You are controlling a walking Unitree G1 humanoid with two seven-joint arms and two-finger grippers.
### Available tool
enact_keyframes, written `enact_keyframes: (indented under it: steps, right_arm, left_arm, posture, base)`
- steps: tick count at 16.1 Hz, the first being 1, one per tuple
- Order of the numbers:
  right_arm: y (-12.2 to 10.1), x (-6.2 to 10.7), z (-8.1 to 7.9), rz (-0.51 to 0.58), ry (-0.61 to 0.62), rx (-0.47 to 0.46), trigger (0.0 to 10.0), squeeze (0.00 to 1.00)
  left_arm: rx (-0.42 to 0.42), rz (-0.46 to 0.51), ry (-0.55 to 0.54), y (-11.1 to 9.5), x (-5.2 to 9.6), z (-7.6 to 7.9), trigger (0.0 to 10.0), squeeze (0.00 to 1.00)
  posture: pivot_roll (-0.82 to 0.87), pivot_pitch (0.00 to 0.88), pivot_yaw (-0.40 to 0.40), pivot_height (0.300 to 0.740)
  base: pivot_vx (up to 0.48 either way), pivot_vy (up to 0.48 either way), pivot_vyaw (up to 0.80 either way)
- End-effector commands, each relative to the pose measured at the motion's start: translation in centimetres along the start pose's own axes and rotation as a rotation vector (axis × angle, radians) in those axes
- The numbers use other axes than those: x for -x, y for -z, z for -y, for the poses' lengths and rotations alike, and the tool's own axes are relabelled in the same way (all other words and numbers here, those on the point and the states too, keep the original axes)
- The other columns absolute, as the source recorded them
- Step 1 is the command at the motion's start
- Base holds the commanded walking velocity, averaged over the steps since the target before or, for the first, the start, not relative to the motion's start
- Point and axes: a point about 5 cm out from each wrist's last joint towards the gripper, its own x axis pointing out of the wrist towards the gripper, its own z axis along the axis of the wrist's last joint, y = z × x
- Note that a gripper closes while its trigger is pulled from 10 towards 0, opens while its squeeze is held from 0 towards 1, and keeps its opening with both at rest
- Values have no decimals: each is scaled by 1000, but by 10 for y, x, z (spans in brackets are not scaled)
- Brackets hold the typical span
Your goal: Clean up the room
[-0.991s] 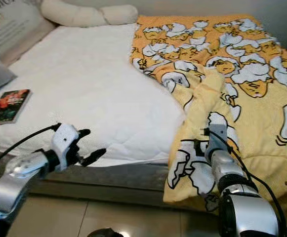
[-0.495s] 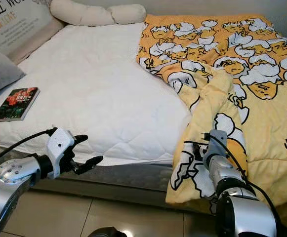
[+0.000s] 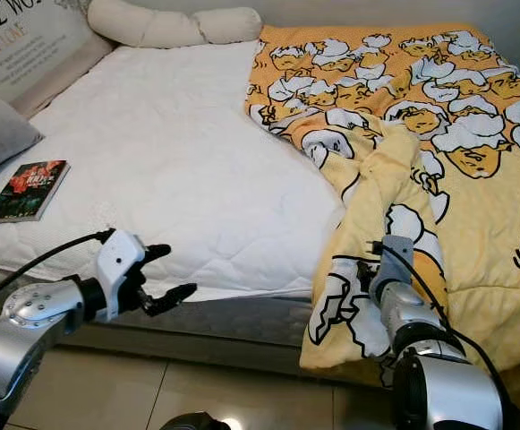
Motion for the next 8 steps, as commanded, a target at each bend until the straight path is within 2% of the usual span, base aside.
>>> enact_keyframes:
  steps: [1,5,8]
  right_arm:
    - [0,0,0,-9,1,-6,0,0]
    - [-1,0,3,-5,4,2,0,0]
    - [-6,1,5,9,-19,28,0,0]
  left_arm:
    - [3,1,7,-3,0,-1,10000,12]
    - [23,1,29,-2,0,2,10000,16]
    - [71,25,38,-2,-2,2,10000,20]
  posture:
    - [149,0,132,740]
    - [141,0,131,740]
    - [98,0,115,740]
  base:
    - [0,0,0]
    - [0,0,0]
    - [0,0,0]
